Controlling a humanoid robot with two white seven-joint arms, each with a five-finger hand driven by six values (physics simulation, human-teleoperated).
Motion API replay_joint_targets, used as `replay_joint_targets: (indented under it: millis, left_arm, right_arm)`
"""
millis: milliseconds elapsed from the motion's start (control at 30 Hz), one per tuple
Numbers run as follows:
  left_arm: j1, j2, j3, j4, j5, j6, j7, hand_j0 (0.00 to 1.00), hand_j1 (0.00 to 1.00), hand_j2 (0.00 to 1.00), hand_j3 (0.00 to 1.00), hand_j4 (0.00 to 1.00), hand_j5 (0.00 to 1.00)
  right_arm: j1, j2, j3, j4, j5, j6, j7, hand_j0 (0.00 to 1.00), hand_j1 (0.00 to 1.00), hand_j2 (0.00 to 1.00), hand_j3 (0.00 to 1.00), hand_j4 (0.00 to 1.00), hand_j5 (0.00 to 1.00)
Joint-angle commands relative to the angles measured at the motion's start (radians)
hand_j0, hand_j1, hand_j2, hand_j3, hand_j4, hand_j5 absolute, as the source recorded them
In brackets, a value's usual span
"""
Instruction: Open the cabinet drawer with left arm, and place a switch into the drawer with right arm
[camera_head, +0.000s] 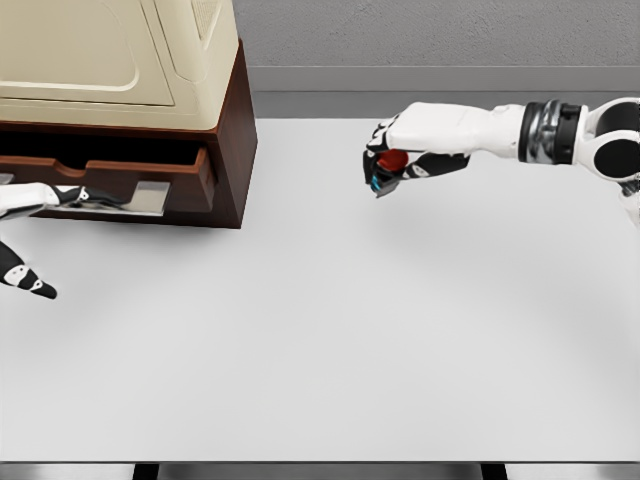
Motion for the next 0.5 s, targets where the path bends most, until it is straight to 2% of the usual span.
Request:
replay_joint_targets:
  millis: [0,467]
  left_arm:
    - [0.000,0.011,-0.007,0.006,-0.052,-0.022,0.000,1.00,1.00,1.00,1.00,1.00,1.00]
    - [0.021,0.034,-0.007,0.004,-0.052,-0.031,0.000,1.00,1.00,1.00,1.00,1.00,1.00]
  right_arm:
    - [0.000,0.011,0.006,0.000,-0.005,0.005,0.000,0.48,0.48,0.48,0.48,0.48,0.48]
    - [-0.041,0.089,0.041,0.005,-0.007,0.017,0.000,0.48,0.48,0.48,0.48,0.48,0.48]
